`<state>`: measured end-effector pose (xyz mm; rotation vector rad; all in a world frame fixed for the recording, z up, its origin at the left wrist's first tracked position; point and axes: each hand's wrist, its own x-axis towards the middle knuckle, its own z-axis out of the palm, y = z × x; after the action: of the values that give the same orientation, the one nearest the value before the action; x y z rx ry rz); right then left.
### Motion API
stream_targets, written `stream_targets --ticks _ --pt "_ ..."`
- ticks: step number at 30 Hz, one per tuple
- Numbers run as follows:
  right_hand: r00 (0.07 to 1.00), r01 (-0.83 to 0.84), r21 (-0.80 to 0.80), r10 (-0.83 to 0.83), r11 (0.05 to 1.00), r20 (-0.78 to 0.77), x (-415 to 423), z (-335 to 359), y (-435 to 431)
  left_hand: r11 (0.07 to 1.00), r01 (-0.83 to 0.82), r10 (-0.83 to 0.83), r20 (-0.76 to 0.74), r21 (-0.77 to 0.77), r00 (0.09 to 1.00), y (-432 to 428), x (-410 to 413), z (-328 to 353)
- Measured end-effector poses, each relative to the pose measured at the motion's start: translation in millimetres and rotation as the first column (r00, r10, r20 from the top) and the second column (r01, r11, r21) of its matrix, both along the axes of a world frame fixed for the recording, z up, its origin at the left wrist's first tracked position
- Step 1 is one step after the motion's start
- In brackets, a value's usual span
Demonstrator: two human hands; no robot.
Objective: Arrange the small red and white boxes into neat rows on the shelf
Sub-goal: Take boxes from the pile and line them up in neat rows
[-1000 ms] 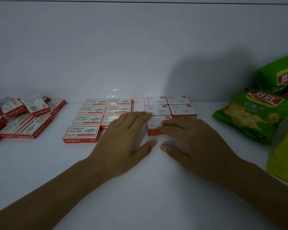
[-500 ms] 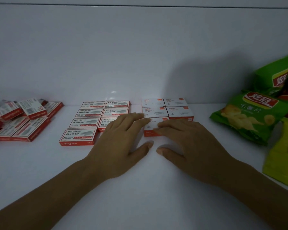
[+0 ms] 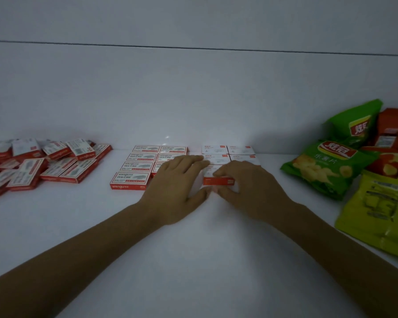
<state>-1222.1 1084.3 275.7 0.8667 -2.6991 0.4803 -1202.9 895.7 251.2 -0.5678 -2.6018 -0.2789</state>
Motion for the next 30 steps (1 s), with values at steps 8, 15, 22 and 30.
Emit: stream_targets --ticks 8,15,22,30 --pt "0.993 -0.085 -0.068 0.079 0.994 -0.085 16 13 -27 0.950 -0.163 0.139 -0.107 -0.267 0.985 -58 47 24" --pt "0.942 -0.331 -0.078 0.323 0.941 -0.094 33 8 -105 0.915 -0.369 0.375 0.007 -0.161 0.927 -119 109 18" --pt "0.869 -0.493 0.019 0.494 0.870 -0.029 55 10 -205 0.858 -0.496 0.501 0.006 -0.133 0.865 -180 164 19" --pt "0.830 -0.557 0.012 0.557 0.830 -0.031 72 6 -301 0.817 -0.560 0.568 0.027 -0.141 0.822 -265 190 15"
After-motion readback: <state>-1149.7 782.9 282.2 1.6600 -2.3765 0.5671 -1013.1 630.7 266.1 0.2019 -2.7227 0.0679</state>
